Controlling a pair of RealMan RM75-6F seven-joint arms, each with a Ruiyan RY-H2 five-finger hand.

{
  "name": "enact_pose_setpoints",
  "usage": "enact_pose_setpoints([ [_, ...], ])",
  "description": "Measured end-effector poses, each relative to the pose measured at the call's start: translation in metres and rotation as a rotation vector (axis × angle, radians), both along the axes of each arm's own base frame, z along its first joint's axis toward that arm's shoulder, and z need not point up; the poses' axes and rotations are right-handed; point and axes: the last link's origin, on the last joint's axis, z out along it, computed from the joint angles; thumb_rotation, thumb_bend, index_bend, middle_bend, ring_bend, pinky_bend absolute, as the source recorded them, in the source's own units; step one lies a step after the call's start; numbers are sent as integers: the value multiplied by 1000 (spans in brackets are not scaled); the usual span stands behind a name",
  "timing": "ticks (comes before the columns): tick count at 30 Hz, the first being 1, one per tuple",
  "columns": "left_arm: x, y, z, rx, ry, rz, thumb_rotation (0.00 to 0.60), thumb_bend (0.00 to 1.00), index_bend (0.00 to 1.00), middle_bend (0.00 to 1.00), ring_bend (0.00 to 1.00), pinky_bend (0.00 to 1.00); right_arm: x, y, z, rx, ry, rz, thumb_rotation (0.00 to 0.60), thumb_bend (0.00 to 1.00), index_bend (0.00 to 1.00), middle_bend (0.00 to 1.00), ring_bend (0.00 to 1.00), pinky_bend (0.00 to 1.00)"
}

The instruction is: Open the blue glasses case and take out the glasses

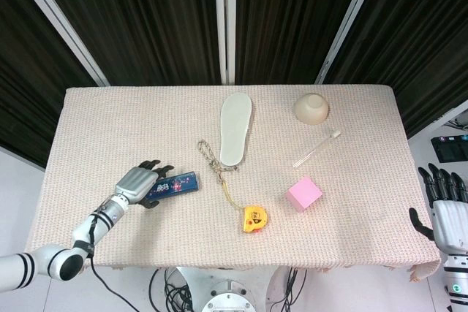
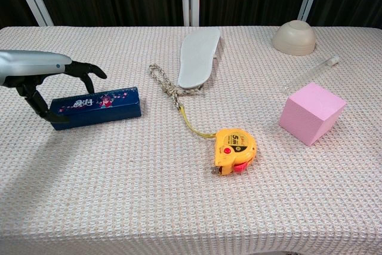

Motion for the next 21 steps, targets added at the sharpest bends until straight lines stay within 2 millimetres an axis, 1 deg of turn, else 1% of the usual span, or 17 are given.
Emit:
enact_pose_setpoints([
  [7,-2,0,1,3,-10,-5,600,312,87,273,25,121,0,0,0,3,3,-3,600,327,0,0,0,0],
  [21,-6,2,-1,1,-2,2,600,313,88,286,25,96,-1,0,-1,11,3,-9,600,327,0,0,0,0],
])
